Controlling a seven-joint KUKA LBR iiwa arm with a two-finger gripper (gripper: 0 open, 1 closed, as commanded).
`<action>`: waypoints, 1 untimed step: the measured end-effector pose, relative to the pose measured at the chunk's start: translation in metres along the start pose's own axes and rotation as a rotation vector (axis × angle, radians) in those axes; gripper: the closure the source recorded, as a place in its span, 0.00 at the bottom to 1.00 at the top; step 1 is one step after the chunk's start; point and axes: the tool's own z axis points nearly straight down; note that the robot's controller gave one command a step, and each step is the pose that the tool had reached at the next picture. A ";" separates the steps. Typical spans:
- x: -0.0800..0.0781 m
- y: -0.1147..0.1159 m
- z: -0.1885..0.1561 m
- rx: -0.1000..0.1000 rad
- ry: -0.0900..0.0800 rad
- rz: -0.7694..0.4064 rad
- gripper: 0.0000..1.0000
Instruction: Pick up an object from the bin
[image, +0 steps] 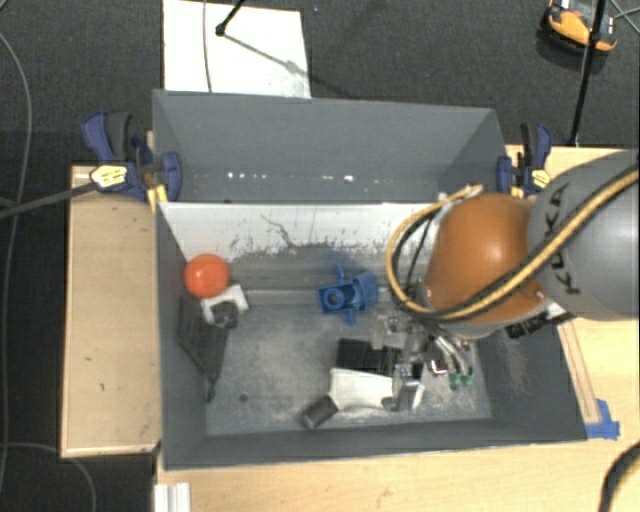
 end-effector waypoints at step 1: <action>-0.008 -0.009 -0.016 -0.001 -0.016 0.060 0.00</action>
Offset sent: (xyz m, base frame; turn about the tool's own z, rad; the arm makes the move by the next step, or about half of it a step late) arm -0.0110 -0.0026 -0.0741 0.1153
